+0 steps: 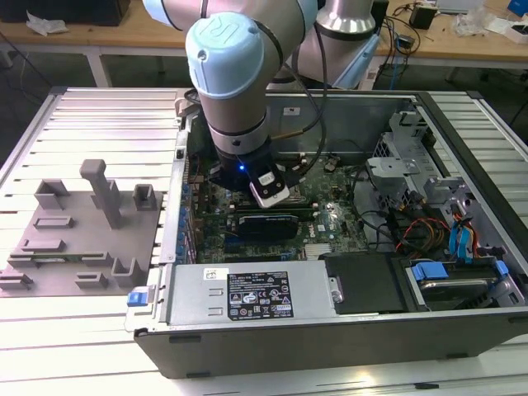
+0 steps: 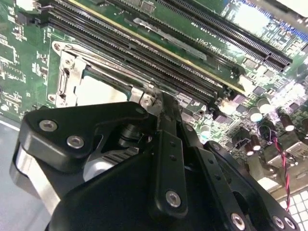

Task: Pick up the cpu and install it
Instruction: 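Install the second cpu locking lever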

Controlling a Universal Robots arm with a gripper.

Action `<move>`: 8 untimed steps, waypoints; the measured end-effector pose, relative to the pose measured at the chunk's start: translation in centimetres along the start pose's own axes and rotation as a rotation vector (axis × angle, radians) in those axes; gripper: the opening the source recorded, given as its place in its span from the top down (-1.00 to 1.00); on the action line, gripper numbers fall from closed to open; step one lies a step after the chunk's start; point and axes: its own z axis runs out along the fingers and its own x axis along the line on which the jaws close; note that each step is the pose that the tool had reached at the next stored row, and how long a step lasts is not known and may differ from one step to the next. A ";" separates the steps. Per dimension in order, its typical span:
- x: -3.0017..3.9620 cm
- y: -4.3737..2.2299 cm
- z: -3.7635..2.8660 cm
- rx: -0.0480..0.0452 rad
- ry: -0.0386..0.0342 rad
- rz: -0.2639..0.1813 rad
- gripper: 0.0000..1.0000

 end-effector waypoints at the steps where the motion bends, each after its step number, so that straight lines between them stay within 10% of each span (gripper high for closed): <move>1: 0.00 0.00 -0.02 0.0000 0.0000 0.000 0.79; 8: -0.54 0.84 -3.66 0.0102 -0.0022 0.005 0.79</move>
